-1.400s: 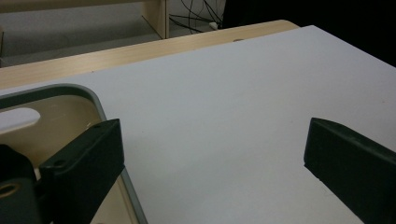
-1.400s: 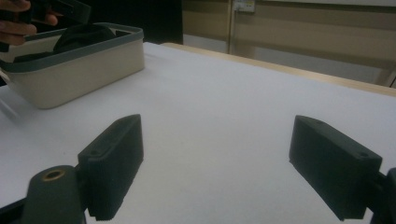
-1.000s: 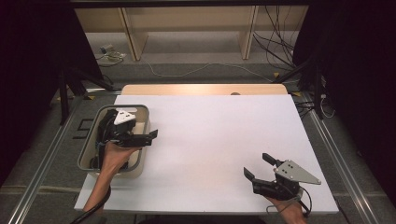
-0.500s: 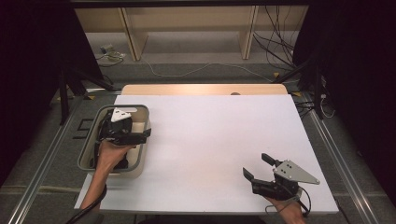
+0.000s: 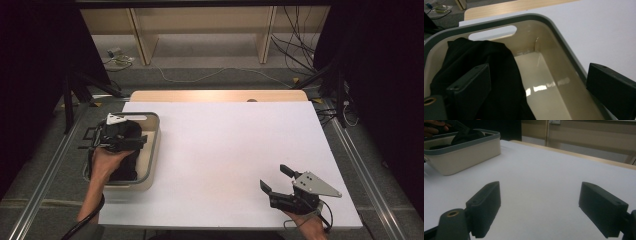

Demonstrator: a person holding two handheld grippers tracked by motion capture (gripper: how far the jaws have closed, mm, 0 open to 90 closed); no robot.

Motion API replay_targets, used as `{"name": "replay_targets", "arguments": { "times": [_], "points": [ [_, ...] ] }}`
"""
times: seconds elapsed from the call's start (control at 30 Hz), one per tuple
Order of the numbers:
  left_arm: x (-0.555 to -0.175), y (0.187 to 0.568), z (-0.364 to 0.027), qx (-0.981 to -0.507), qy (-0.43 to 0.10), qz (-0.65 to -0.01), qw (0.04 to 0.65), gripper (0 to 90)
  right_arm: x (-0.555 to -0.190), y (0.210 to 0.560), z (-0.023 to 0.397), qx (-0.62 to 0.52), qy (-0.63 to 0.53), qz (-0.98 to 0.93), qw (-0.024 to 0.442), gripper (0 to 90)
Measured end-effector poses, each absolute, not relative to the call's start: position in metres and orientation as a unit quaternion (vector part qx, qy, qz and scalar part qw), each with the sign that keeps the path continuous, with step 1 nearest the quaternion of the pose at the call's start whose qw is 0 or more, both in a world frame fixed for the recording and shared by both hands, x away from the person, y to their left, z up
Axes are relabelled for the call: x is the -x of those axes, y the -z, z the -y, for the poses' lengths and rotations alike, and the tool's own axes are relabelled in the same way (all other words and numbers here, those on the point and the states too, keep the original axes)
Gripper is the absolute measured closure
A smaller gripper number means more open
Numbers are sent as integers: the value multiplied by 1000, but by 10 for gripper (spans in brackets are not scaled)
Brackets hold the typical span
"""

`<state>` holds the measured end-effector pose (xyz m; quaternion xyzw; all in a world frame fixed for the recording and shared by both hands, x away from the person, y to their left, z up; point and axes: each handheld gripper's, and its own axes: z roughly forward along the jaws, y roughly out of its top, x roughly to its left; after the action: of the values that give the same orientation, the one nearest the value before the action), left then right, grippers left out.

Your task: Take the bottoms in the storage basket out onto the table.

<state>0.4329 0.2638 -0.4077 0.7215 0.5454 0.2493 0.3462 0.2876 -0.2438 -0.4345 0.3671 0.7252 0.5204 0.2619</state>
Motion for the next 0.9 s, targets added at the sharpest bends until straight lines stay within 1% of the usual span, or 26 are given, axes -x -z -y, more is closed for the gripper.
{"name": "replay_targets", "arguments": {
  "times": [0.1, 0.17, 0.43, 0.6, 0.83, 0.9],
  "points": [
    [-434, 409, -268, -723, -253, -548, 335, 56, -288, 435, 244, -368, -521, -724, 262, 186],
    [-436, 411, -275, -725, -244, -558, 320, 56, -287, 434, 244, -367, -520, -725, 263, 187],
    [-438, 413, -278, -725, -249, -574, 288, 61, -288, 435, 244, -367, -517, -727, 263, 188],
    [-442, 421, -285, -718, -232, -600, 267, 65, -288, 436, 243, -366, -517, -728, 263, 187],
    [-445, 423, -288, -712, -229, -612, 258, 79, -288, 436, 243, -364, -517, -729, 262, 189],
    [-447, 428, -289, -713, -218, -620, 245, 79, -288, 436, 243, -365, -518, -728, 262, 189]
  ]
}}
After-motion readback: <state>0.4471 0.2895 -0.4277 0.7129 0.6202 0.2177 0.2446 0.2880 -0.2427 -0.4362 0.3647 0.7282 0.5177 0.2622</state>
